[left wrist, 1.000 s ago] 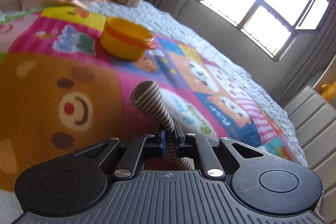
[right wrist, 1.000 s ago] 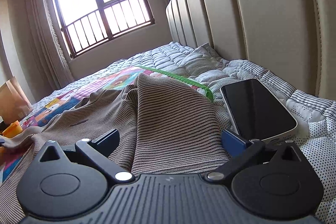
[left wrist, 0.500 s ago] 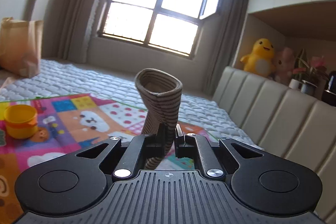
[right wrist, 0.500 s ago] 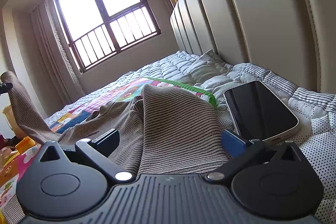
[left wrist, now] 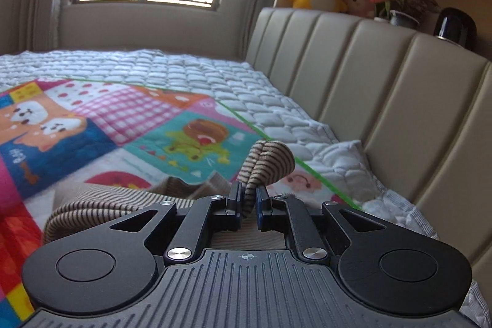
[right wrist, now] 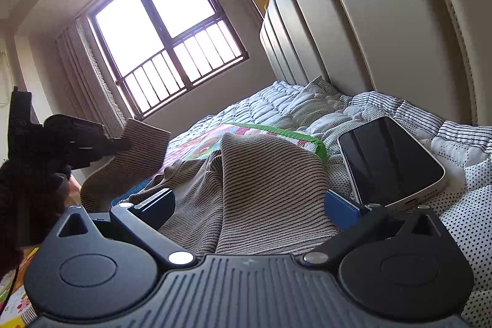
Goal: Fold clothes
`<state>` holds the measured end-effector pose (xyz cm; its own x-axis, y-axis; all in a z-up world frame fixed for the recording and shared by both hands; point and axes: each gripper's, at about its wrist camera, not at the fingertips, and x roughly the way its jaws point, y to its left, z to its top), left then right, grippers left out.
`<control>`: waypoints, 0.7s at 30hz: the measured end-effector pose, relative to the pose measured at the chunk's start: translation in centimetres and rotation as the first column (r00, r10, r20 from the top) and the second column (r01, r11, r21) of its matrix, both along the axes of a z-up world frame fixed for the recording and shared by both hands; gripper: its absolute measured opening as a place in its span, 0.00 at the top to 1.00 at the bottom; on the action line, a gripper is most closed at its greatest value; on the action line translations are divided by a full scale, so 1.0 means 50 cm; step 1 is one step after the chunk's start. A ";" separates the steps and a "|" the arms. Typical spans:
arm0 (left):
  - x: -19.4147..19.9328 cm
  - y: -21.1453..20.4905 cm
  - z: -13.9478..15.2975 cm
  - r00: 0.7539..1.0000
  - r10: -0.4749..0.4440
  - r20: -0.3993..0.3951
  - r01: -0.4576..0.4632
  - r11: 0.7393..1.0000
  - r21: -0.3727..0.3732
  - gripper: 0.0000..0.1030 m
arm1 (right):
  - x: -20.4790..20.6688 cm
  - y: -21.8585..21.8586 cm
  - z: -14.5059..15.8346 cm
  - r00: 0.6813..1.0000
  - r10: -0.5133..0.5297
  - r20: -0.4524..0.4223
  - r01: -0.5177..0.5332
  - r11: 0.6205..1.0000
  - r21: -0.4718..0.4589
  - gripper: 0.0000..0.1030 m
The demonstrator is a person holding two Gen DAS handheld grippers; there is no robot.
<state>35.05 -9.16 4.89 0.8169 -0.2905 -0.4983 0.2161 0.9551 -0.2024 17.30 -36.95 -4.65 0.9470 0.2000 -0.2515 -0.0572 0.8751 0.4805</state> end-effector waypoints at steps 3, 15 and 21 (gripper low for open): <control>0.004 -0.035 -0.042 0.999 -0.024 -0.044 0.025 0.999 0.022 0.82 | 0.008 0.000 -0.002 1.000 0.002 -0.026 -0.002 1.000 0.002 0.00; -0.148 0.080 -0.064 0.993 -0.112 0.025 0.108 0.984 0.142 0.13 | 0.029 -0.009 -0.012 0.992 -0.025 -0.121 0.030 0.999 0.036 0.00; -0.197 0.200 -0.124 1.000 -0.003 -0.020 0.006 0.989 0.146 0.09 | 0.045 -0.033 -0.019 0.987 0.021 -0.162 -0.001 0.993 0.122 0.00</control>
<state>25.18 0.82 -1.32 0.8052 -0.2172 -0.5518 0.2178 0.9738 -0.0655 19.57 -38.61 -5.59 0.8931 0.2484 -0.3751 0.0210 0.8099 0.5863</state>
